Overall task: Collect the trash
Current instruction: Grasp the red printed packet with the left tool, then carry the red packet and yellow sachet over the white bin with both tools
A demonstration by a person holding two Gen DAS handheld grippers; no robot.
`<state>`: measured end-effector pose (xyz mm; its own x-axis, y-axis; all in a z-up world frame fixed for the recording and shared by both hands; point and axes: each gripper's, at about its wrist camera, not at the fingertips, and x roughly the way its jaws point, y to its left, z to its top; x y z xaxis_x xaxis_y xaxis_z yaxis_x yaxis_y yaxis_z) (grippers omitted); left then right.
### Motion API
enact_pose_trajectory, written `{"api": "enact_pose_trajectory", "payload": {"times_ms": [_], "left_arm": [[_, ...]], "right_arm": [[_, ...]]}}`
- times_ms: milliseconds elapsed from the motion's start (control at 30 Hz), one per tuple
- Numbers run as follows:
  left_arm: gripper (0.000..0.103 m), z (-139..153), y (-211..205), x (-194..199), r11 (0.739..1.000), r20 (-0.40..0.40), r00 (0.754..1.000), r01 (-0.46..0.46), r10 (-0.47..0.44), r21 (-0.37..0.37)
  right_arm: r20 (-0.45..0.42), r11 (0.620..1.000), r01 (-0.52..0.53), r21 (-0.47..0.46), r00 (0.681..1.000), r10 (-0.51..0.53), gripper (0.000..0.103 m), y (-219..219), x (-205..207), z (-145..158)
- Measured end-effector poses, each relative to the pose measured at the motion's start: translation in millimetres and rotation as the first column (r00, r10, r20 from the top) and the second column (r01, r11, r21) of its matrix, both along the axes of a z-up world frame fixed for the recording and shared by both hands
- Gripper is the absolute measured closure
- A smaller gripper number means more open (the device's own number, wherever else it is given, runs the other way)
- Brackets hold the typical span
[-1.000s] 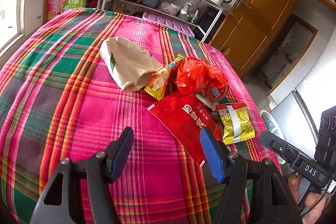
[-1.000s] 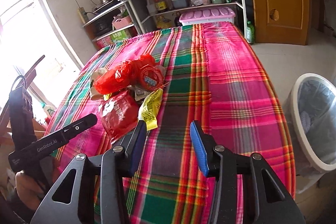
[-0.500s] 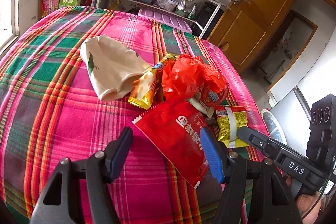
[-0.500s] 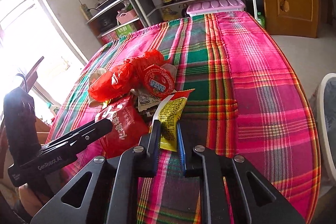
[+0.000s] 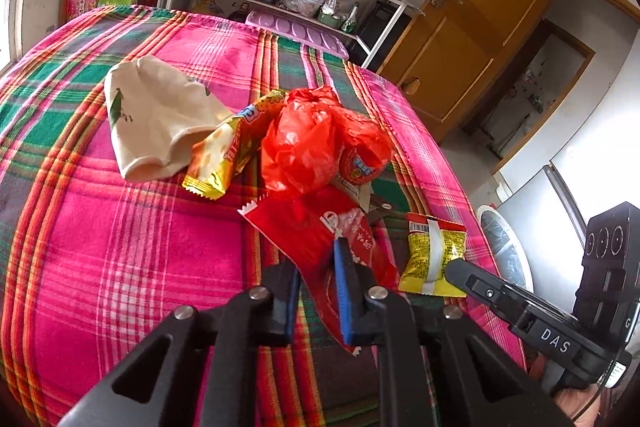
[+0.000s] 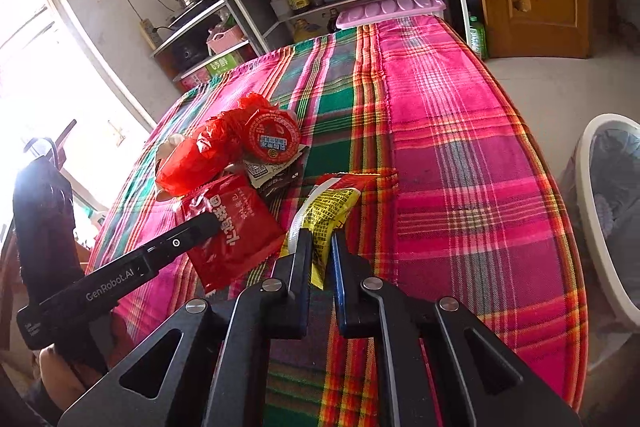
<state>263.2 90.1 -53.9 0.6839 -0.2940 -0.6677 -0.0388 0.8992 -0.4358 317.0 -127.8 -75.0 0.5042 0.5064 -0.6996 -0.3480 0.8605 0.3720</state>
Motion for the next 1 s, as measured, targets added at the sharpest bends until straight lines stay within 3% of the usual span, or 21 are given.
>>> {"api": "enact_pose_trajectory", "payload": {"times_ms": [200, 433, 1000], "left_arm": [[0.099, 13, -4, -16, 1.000, 0.041, 0.999, 0.009, -0.010, 0.019], [0.100, 25, -11, -35, 0.997, 0.066, 0.997, 0.023, -0.028, 0.071], [0.101, 65, -46, -62, 0.989, 0.141, 0.984, 0.097, -0.113, 0.115]], "right_arm": [[0.011, 1.000, 0.023, 0.019, 1.000, -0.023, 0.095, -12, -11, 8], [0.025, 0.998, 0.058, 0.026, 0.998, -0.059, 0.095, -34, -28, 19], [0.043, 0.985, 0.159, 0.063, 0.986, -0.162, 0.095, -100, -65, 39]]}}
